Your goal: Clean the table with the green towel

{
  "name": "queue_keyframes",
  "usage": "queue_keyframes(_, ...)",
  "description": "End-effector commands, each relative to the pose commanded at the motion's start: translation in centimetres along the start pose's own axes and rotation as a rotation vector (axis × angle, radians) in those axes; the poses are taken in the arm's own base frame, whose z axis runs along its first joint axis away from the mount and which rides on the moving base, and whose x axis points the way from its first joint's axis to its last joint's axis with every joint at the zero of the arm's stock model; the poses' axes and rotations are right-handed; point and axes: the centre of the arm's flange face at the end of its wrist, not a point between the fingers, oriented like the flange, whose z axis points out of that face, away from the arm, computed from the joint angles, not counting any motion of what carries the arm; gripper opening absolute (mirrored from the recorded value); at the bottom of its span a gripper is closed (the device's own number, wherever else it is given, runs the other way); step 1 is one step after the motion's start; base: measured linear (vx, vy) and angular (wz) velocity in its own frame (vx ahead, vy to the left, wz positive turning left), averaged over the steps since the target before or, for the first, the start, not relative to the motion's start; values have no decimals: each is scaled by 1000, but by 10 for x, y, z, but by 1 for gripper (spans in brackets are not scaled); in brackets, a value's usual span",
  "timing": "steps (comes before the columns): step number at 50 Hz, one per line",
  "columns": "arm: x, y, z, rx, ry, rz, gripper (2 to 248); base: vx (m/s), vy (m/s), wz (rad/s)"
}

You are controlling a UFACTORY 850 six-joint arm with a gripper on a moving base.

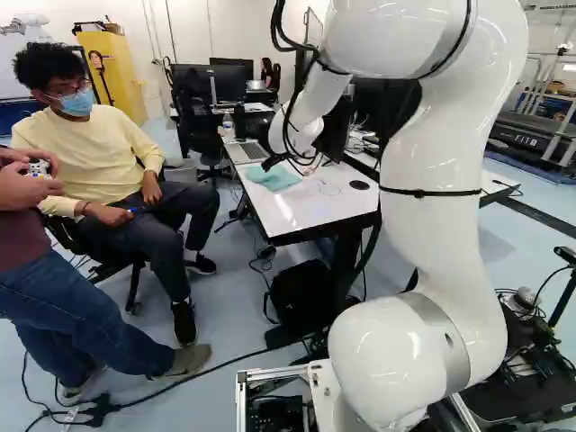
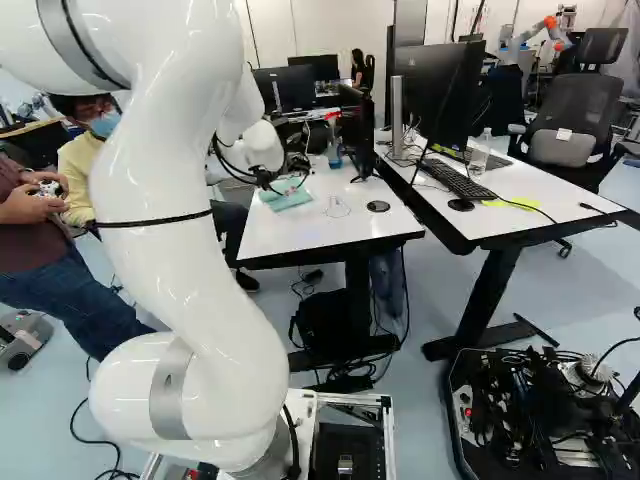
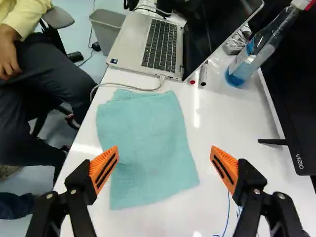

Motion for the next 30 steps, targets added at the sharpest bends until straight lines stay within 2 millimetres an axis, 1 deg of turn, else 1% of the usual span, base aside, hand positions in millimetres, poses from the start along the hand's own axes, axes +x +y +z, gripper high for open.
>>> queue_keyframes(14,-11,21,23,0,-26,-111,247,0,0,0)
queue_keyframes(30,-14,48,37,-5,-34,-247,247,0,0,0)
